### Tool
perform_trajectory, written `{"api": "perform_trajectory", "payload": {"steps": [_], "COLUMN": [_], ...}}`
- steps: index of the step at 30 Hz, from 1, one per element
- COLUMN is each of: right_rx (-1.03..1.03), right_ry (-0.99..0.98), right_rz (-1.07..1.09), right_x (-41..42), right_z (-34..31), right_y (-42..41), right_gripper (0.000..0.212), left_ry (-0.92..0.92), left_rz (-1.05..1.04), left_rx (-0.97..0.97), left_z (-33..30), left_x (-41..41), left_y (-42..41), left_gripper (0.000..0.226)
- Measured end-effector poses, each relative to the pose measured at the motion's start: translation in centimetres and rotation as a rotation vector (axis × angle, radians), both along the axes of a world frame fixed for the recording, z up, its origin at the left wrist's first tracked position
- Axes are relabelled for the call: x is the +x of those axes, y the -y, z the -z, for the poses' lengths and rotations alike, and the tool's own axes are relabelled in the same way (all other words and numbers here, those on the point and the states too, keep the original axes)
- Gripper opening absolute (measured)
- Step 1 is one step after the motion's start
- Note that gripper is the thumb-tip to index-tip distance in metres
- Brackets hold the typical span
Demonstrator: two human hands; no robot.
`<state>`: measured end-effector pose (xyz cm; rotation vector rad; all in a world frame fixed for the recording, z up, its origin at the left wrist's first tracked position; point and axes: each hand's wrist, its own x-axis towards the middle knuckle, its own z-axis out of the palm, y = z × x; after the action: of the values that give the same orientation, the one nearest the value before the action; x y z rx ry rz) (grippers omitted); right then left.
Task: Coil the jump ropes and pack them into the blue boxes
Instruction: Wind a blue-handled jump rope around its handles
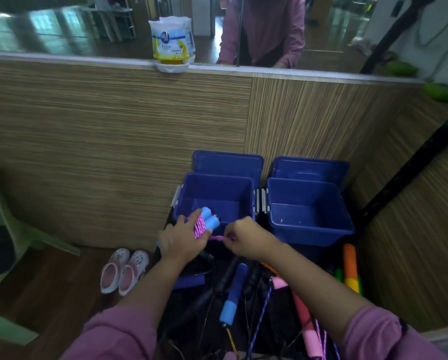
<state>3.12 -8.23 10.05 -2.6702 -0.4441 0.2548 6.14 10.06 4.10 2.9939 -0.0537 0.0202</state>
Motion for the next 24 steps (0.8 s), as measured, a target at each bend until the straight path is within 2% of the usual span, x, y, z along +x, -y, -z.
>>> {"api": "perform_trajectory", "payload": {"steps": [3, 7, 11, 24], "right_rx": [0.105, 0.357, 0.528, 0.871], "right_ry": [0.030, -0.084, -0.180, -0.426], "right_rz": [0.050, 0.196, 0.322, 0.656], "right_x": [0.7, 1.1, 1.8, 1.7], "right_z": [-1.7, -2.7, -1.8, -0.5], "right_y": [0.3, 0.9, 1.7, 3.0], "right_gripper": [0.014, 0.002, 0.014, 0.037], "left_ry": [0.085, 0.208, 0.265, 0.348], "left_rz": [0.167, 0.410, 0.595, 0.790], "left_rx": [0.107, 0.107, 0.098, 0.021], "left_z": [0.4, 1.2, 1.3, 0.1], "left_x": [-1.0, -1.8, -2.2, -3.0], "left_y": [-0.3, -0.4, -0.5, 0.3], "left_gripper": [0.066, 0.065, 0.067, 0.068]}}
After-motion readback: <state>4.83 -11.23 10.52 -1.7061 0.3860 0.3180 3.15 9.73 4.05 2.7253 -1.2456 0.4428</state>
